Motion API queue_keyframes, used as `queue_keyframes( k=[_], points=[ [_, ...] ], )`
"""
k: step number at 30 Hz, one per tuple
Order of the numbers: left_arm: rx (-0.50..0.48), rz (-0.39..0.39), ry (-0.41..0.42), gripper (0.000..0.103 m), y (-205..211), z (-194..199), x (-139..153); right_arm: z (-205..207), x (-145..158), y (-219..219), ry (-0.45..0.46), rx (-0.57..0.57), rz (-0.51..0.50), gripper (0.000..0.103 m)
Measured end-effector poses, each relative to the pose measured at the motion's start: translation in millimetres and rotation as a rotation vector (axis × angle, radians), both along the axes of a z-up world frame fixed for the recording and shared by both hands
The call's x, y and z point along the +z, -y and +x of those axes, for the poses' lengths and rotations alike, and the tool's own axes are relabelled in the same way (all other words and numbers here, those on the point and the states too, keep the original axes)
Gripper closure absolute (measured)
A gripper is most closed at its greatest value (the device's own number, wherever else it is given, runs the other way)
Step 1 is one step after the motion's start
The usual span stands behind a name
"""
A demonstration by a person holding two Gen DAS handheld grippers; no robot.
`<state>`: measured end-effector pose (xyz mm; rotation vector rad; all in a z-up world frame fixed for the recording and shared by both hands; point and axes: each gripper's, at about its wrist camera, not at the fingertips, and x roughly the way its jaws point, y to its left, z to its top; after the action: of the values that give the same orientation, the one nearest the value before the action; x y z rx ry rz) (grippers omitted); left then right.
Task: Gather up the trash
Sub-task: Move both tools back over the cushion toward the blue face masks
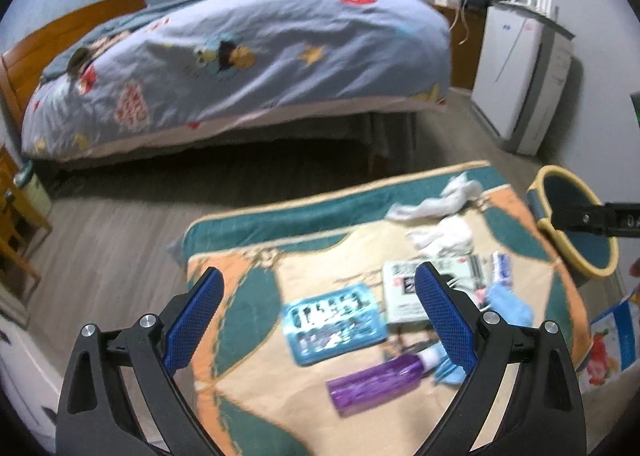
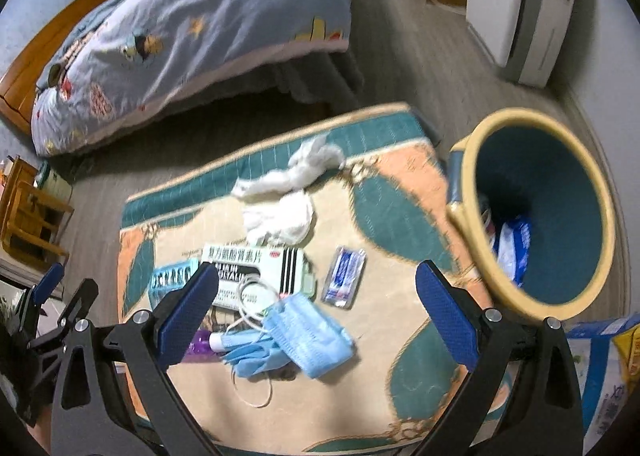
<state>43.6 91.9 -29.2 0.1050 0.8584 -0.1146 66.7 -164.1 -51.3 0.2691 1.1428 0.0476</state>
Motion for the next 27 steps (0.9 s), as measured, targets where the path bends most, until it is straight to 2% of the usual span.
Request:
queue_keyframes(
  k=[3,6,11,15,16,17,19,27],
  points=[
    [0.004,-0.005,-0.030,0.008,-7.5,3.1,-6.2,-1.4,-16.2,-9.5,-0.063,0.026,0.036,0.006],
    [-0.011,-0.001,-0.040,0.008,-6.9,3.3,-10.1,-5.9,-30.7,-19.5,-0.117,0.075,0.022,0.009],
    [-0.049,0.018,-0.067,0.008,2.7,6.6,-18.1,-13.3,-55.1,-28.8,-0.216,0.139,-0.003,0.036],
    [-0.084,0.042,-0.084,0.008,14.6,6.7,-23.3,-17.0,-80.9,-32.5,-0.341,0.201,-0.012,0.056],
    [-0.099,0.047,-0.087,0.008,18.8,5.7,-24.2,-17.6,-83.2,-32.8,-0.352,0.212,-0.017,0.067],
    [-0.110,0.050,-0.088,0.008,21.6,4.8,-24.4,-17.9,-84.1,-32.4,-0.352,0.220,-0.023,0.082],
    [-0.138,0.050,-0.091,0.008,28.2,2.6,-25.2,-17.6,-80.9,-29.9,-0.337,0.225,-0.014,0.098],
    [-0.252,0.020,-0.143,0.008,63.9,-6.4,-33.1,-15.5,-55.8,-6.9,-0.243,0.161,0.075,0.103]
  ],
)
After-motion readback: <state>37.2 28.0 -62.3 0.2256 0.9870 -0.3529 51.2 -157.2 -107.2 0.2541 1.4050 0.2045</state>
